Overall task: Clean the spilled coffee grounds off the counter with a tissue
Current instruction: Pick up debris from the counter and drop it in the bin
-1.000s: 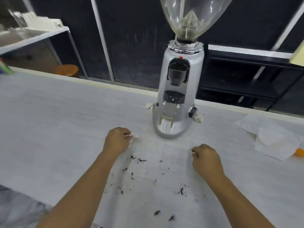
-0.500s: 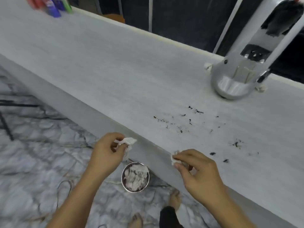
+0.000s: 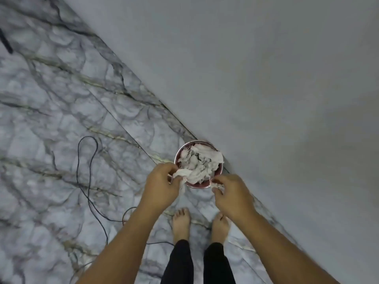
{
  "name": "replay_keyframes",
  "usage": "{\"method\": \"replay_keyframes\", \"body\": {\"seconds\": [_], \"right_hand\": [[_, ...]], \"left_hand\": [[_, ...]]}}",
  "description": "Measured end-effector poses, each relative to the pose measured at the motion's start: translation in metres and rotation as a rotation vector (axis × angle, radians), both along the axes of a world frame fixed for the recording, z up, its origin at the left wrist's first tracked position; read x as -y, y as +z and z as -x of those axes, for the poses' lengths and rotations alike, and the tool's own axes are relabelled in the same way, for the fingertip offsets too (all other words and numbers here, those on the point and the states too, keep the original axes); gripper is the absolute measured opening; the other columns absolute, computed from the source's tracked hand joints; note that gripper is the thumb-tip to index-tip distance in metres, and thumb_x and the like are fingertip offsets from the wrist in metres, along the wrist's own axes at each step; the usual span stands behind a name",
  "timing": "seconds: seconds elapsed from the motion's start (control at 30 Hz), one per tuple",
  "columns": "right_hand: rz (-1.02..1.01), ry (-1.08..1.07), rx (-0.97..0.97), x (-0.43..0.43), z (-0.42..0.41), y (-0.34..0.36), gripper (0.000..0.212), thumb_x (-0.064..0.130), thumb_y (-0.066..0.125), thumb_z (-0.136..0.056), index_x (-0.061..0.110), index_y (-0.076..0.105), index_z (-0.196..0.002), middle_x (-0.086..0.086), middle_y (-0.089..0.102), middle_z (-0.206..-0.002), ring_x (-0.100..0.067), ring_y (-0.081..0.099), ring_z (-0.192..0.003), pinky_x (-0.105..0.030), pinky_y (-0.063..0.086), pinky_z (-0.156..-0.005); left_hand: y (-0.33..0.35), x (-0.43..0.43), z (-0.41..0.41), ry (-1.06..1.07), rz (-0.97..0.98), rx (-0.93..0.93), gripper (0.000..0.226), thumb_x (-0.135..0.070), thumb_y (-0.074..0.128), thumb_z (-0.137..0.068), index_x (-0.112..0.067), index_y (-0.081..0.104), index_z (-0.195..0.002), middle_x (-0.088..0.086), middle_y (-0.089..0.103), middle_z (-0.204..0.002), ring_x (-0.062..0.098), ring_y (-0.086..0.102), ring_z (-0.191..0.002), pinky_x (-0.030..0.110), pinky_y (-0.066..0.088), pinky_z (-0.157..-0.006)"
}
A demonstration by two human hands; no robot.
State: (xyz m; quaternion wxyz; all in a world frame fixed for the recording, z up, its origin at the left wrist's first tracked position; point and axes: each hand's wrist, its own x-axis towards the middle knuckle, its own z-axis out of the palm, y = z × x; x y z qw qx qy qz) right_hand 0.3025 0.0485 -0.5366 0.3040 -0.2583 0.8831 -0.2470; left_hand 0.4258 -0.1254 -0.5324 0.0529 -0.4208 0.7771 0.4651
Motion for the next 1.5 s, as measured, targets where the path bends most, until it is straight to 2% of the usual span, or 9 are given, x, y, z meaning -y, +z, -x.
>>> {"method": "replay_keyframes", "body": {"seconds": [0.13,0.23,0.43,0.63,0.87,0.97,1.07,1.23,1.5], "right_hand": [[-0.051,0.005,-0.069,0.014,0.008,-0.129,0.018,0.004,0.070,-0.077,0.008,0.073,-0.095,-0.010,0.070,-0.093,-0.030,0.060,-0.094,-0.034,0.051,-0.078],[-0.055,-0.030,-0.059,0.016,0.009,-0.195,0.019,0.005,0.068,-0.079,0.009,0.073,-0.097,-0.009,0.069,-0.099,-0.026,0.061,-0.093,-0.031,0.050,-0.079],[-0.105,-0.032,-0.019,-0.002,0.007,-0.219,0.025,0.011,0.065,-0.083,0.009,0.071,-0.107,-0.009,0.064,-0.105,-0.023,0.059,-0.096,-0.024,0.042,-0.079],[-0.065,-0.015,0.105,-0.014,0.000,-0.099,0.015,0.008,0.058,-0.086,0.011,0.071,-0.092,-0.004,0.064,-0.088,-0.019,0.058,-0.079,-0.035,0.052,-0.071],[-0.105,0.098,0.126,-0.039,-0.002,0.162,0.025,0.012,0.053,-0.088,0.013,0.072,-0.104,-0.011,0.067,-0.100,-0.028,0.064,-0.089,-0.040,0.054,-0.078],[-0.006,0.104,0.057,-0.061,-0.010,0.259,0.021,0.013,0.057,-0.089,0.011,0.072,-0.103,-0.012,0.067,-0.098,-0.025,0.063,-0.086,-0.039,0.052,-0.079],[0.144,0.028,-0.023,-0.087,-0.011,0.335,0.020,0.015,0.060,-0.091,0.015,0.072,-0.107,-0.003,0.069,-0.100,-0.015,0.062,-0.087,-0.030,0.051,-0.081],[0.327,-0.196,-0.118,-0.135,0.020,0.424,0.020,0.017,0.060,-0.093,0.023,0.072,-0.108,0.012,0.068,-0.102,-0.001,0.059,-0.090,-0.006,0.043,-0.075],[0.483,-0.544,-0.216,-0.234,0.148,0.484,0.018,0.021,0.061,-0.094,0.032,0.072,-0.104,0.020,0.069,-0.097,0.002,0.062,-0.089,-0.010,0.047,-0.069]], "left_hand": [[-0.124,-0.012,0.012,0.022,0.000,-0.006,0.015,-0.015,0.068,-0.086,-0.017,0.066,-0.101,0.003,0.060,-0.100,0.017,0.061,-0.084,0.030,0.053,-0.076],[-0.188,-0.021,0.018,0.031,-0.020,0.015,0.026,-0.019,0.068,-0.086,-0.017,0.064,-0.112,0.006,0.061,-0.108,0.021,0.062,-0.093,0.032,0.052,-0.082],[-0.211,-0.030,0.011,-0.018,-0.100,0.089,0.057,-0.028,0.063,-0.092,-0.018,0.044,-0.145,0.002,0.053,-0.144,0.018,0.050,-0.130,0.030,0.040,-0.107],[-0.105,-0.033,-0.003,-0.015,-0.122,0.116,0.044,-0.030,0.059,-0.095,-0.022,0.055,-0.138,0.000,0.057,-0.139,0.016,0.057,-0.120,0.028,0.045,-0.098],[0.141,-0.037,-0.009,-0.060,-0.134,0.039,0.029,-0.027,0.059,-0.094,-0.027,0.066,-0.122,-0.004,0.066,-0.120,0.013,0.062,-0.111,0.033,0.051,-0.095],[0.238,-0.052,-0.005,-0.122,-0.135,-0.074,0.026,-0.022,0.058,-0.094,-0.029,0.067,-0.117,-0.011,0.066,-0.112,0.003,0.061,-0.102,0.018,0.050,-0.080],[0.317,-0.071,0.010,-0.230,-0.123,-0.199,0.024,-0.019,0.059,-0.095,-0.033,0.067,-0.112,-0.019,0.067,-0.110,-0.008,0.060,-0.100,0.016,0.048,-0.084],[0.408,-0.103,0.078,-0.409,-0.076,-0.371,0.025,-0.018,0.058,-0.095,-0.035,0.067,-0.111,-0.023,0.067,-0.112,-0.005,0.061,-0.100,0.010,0.047,-0.078],[0.467,-0.164,0.237,-0.544,-0.041,-0.482,0.022,-0.021,0.057,-0.097,-0.039,0.067,-0.107,-0.022,0.067,-0.113,-0.003,0.062,-0.101,0.008,0.049,-0.070]]}}
